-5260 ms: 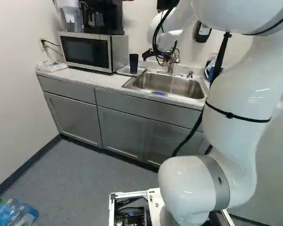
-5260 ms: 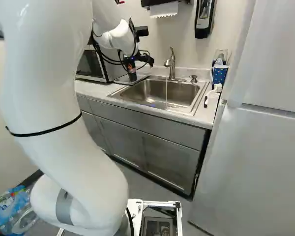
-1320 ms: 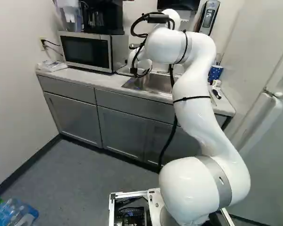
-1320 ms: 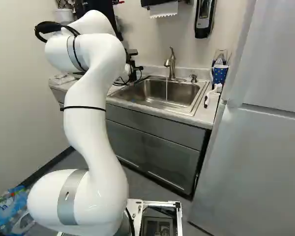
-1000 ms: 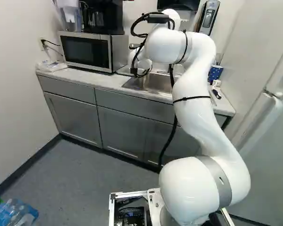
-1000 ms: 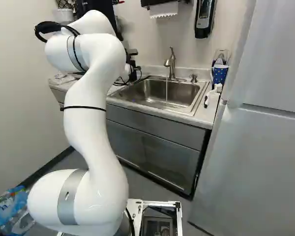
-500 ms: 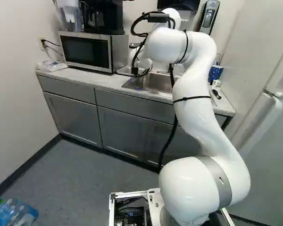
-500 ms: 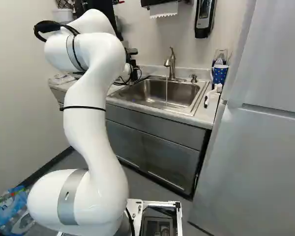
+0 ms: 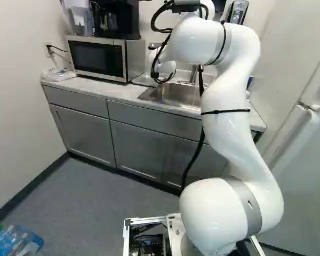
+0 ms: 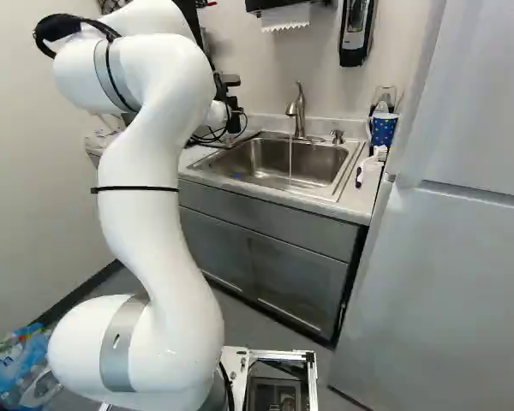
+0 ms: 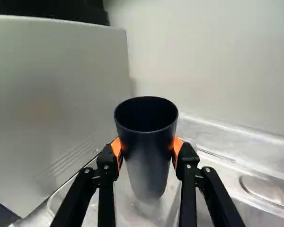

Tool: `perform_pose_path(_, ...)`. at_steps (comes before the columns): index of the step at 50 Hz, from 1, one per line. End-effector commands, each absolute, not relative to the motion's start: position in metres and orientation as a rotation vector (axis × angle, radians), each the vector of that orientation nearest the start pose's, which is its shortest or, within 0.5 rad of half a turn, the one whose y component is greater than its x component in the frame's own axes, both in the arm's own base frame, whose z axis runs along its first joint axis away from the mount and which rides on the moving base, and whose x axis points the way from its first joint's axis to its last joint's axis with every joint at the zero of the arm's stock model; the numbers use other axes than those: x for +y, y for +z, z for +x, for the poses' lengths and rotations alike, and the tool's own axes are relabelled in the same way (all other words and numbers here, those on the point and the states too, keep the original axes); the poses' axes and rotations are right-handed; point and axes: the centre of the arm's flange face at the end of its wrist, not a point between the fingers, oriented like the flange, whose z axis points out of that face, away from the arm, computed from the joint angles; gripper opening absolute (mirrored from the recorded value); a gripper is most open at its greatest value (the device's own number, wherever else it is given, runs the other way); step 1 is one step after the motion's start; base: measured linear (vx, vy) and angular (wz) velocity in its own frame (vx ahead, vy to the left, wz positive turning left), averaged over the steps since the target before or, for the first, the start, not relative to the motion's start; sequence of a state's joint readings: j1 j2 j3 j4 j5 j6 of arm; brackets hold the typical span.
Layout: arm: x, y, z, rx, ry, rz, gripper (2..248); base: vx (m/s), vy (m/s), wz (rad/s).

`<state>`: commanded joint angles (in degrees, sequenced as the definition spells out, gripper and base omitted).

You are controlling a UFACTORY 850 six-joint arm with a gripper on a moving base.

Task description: Rinse the cup and place it in the tray

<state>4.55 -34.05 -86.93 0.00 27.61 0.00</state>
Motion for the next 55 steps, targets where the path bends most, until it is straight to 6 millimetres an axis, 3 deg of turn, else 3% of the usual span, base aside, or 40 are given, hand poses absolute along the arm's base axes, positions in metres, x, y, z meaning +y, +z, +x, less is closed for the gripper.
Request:
perform_pose_path(12, 0.043, 0.552, 0.716, -0.071, -2.012, -2.360, 122, 0.000, 0.000, 0.000)
perform_pose_path(39, 0.009, 0.558, 0.675, -0.017, -2.001, -2.410, 122, 0.000, 0.000, 0.000)
perform_pose_path(55, 0.000, 0.562, 0.644, -0.001, -2.003, -2.420, 122, 0.000, 0.000, 0.000)
